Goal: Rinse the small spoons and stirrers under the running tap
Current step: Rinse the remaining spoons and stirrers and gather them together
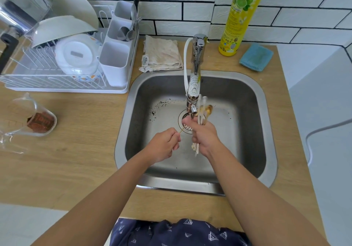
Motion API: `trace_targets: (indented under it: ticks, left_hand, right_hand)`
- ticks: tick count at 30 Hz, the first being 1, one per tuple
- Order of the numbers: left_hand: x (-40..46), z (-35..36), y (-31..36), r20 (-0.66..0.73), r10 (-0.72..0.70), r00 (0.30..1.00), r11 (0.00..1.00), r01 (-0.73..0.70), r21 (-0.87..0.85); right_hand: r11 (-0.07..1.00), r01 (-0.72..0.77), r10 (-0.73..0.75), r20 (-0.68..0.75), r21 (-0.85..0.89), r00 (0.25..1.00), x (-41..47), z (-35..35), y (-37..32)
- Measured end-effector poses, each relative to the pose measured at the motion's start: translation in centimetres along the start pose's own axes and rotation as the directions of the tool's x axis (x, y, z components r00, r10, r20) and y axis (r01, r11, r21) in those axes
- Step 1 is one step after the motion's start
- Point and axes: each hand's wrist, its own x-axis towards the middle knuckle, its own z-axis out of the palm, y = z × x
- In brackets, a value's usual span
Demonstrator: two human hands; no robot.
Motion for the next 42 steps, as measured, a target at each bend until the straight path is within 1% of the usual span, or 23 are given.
trace_targets:
  ticks: [2, 3, 6, 8, 9, 11, 12, 13, 15, 17, 20, 22, 25, 28, 30, 31, 33, 35, 37, 38, 39, 40, 42]
  left_hand:
    - [0.1, 0.0, 0.0, -0.009, 0.012, 1.0, 1.0, -0.012, 0.022]
    - [0.2, 0.0, 0.0, -0.015, 0.017, 1.0, 0.999, -0.016, 0.037]
    - [0.4, -0.2, 0.0, -0.025, 0.035, 0.999, 0.992, -0.032, 0.119]
    - [0.3, -0.3, -0.1, -0.014, 0.047, 0.999, 0.986, -0.044, 0.161]
    - [0.2, -0.3, -0.2, -0.008, 0.048, 0.999, 0.984, -0.046, 0.171]
    - [-0.1, -0.4, -0.3, 0.004, 0.052, 0.999, 0.981, -0.052, 0.188]
    - [-0.2, -0.5, -0.3, 0.013, 0.053, 0.998, 0.979, -0.055, 0.194]
    - [-0.3, -0.7, -0.2, 0.024, 0.053, 0.998, 0.979, -0.056, 0.196]
    - [-0.5, -1.4, -0.4, 0.06, 0.034, 0.998, 0.978, -0.045, 0.205]
    - [-0.7, -2.1, -0.8, 0.095, -0.008, 0.995, 0.972, -0.015, 0.236]
    - [-1.1, -3.3, -2.0, 0.087, -0.061, 0.994, 0.964, 0.036, 0.265]
    - [-1.3, -3.8, -2.5, 0.068, -0.077, 0.995, 0.962, 0.056, 0.266]
    - [-1.2, -4.2, -3.0, 0.03, -0.077, 0.997, 0.959, 0.066, 0.275]
    - [-1.2, -4.0, -2.9, 0.031, -0.07, 0.997, 0.968, 0.06, 0.245]
    - [-1.1, -3.8, -2.6, 0.045, -0.088, 0.995, 0.98, 0.078, 0.182]
    - [-1.1, -3.7, -2.5, 0.063, -0.113, 0.992, 0.989, 0.105, 0.108]
    - [-1.1, -3.7, -2.1, 0.141, -0.176, 0.974, 0.972, 0.194, -0.13]
    - [-1.1, -4.1, -1.9, 0.26, -0.203, 0.944, 0.888, 0.289, -0.357]
    - [-1.2, -4.5, -1.9, 0.362, -0.184, 0.914, 0.784, 0.358, -0.507]
    - [-1.2, -4.6, -2.0, 0.39, -0.172, 0.905, 0.745, 0.379, -0.549]
    - [-1.2, -4.5, -2.0, 0.397, -0.168, 0.903, 0.728, 0.384, -0.567]
    - [-1.2, -4.4, -2.0, 0.383, -0.168, 0.908, 0.739, 0.373, -0.561]
    - [-1.3, -4.0, -2.1, 0.306, -0.167, 0.937, 0.831, 0.301, -0.468]
  right_hand:
    - [0.995, 0.007, -0.002, -0.051, 0.099, 0.999, 0.4, -0.2, -0.5]
    - [0.996, 0.007, -0.003, -0.039, 0.085, 0.999, 0.3, -0.1, -0.5]
    - [0.997, -0.026, 0.031, 0.072, -0.07, 0.997, -0.9, 0.4, 0.8]
    - [0.994, -0.037, 0.046, 0.093, -0.098, 0.995, -1.1, 0.3, 0.9]
    - [0.997, -0.032, 0.036, 0.066, -0.074, 0.997, -0.8, 0.1, 0.5]
    - [0.999, -0.006, 0.007, -0.019, 0.033, 1.0, -0.2, -0.5, -0.5]
    - [0.996, 0.012, -0.009, -0.045, 0.084, 0.999, 0.0, -0.7, -0.9]
    - [0.995, 0.03, -0.025, -0.052, 0.096, 0.998, 0.2, -0.8, -1.0]
    - [0.998, 0.061, -0.06, -0.035, 0.014, 0.998, 0.1, -0.8, -0.6]
    - [0.993, 0.089, -0.093, -0.05, -0.072, 0.994, -0.1, -0.7, 0.2]
    - [0.971, 0.159, -0.173, -0.065, -0.178, 0.983, -0.1, -0.2, 1.1]
    - [0.952, 0.168, -0.183, -0.037, -0.255, 0.982, -0.1, 0.0, 1.4]
    - [0.946, 0.175, -0.161, 0.07, -0.273, 0.984, -0.2, 0.1, 1.6]
    - [0.934, 0.215, -0.199, 0.083, -0.285, 0.977, -0.2, 0.1, 1.5]
    - [0.939, 0.194, -0.183, 0.066, -0.284, 0.981, 0.0, 0.1, 1.2]
    - [0.953, 0.165, -0.15, 0.078, -0.253, 0.986, 0.0, 0.1, 1.0]
    - [0.99, 0.088, -0.069, 0.166, -0.11, 0.984, 0.0, -0.1, 0.8]
    - [1.0, 0.027, -0.03, 0.281, 0.015, 0.959, 0.1, -0.7, 0.6]
    - [0.998, 0.021, -0.038, 0.331, 0.055, 0.943, 0.2, -1.1, 0.5]
    - [0.999, 0.031, -0.043, 0.317, 0.044, 0.947, 0.3, -1.1, 0.4]
    - [0.999, 0.04, -0.045, 0.284, 0.022, 0.958, 0.3, -1.0, 0.2]
    - [0.999, 0.043, -0.042, 0.238, 0.001, 0.97, 0.5, -0.8, 0.1]
    - [0.999, 0.029, -0.026, 0.149, -0.019, 0.989, 0.8, -0.4, 0.0]
